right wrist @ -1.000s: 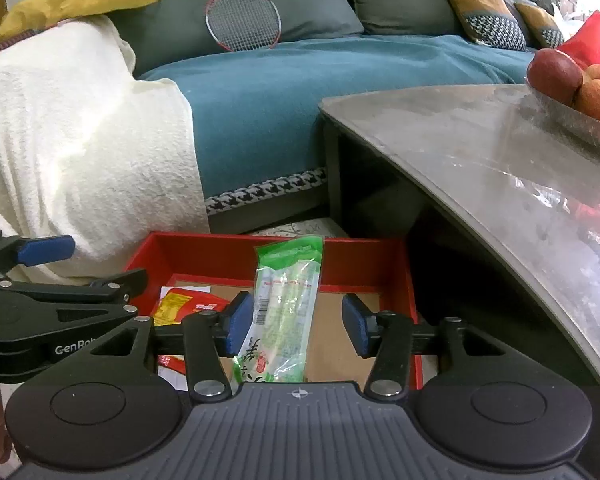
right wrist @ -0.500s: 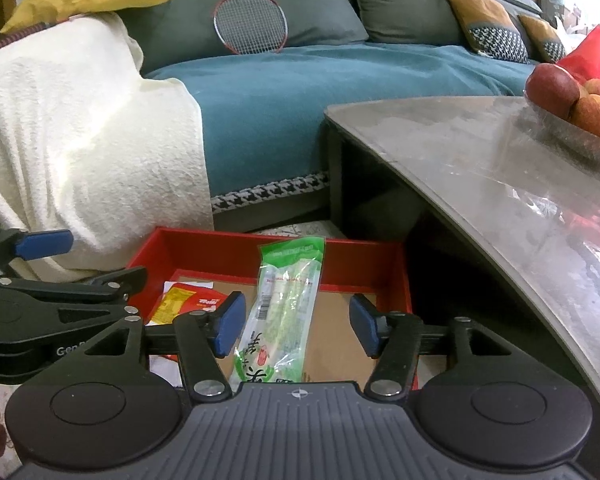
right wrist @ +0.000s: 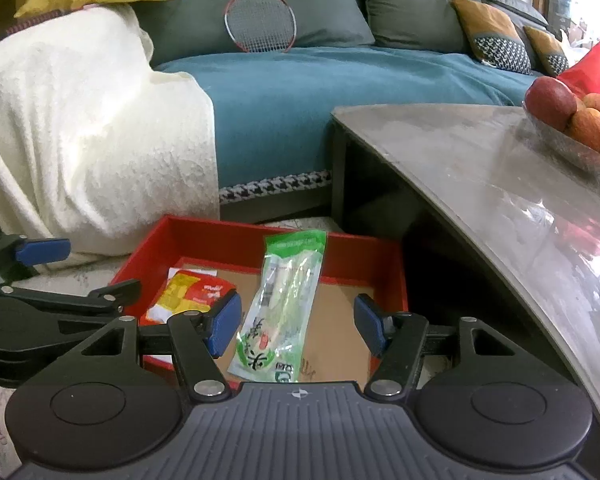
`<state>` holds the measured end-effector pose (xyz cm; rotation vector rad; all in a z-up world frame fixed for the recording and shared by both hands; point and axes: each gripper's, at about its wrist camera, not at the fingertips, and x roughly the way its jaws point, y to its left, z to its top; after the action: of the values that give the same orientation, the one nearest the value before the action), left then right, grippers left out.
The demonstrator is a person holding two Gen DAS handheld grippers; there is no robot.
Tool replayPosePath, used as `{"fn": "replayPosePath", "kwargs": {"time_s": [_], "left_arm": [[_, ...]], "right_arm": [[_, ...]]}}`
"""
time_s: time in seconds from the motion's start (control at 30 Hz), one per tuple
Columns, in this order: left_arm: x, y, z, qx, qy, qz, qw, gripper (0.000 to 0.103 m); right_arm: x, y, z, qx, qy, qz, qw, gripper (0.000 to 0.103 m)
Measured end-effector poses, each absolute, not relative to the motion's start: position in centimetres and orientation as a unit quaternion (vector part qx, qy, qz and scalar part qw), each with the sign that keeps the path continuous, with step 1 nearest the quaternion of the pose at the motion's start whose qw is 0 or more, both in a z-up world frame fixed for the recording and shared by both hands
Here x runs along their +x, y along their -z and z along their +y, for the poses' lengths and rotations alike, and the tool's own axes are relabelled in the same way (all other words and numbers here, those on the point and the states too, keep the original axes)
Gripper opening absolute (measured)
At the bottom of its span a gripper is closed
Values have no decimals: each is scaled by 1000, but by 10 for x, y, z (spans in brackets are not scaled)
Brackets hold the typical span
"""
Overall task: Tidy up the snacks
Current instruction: 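Withdraw both grippers from the tray back toward the snack pile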
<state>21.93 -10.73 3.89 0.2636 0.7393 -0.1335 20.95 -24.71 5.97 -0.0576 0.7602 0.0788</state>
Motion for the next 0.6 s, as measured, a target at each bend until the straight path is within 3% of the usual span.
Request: {"fn": "replayPosePath", "kwargs": {"time_s": [0.6], "left_arm": [[166,-42,-89,112,80,381,914,66]], "right_arm": [[172,-66,-228,-61,-60,368,926,73]]}}
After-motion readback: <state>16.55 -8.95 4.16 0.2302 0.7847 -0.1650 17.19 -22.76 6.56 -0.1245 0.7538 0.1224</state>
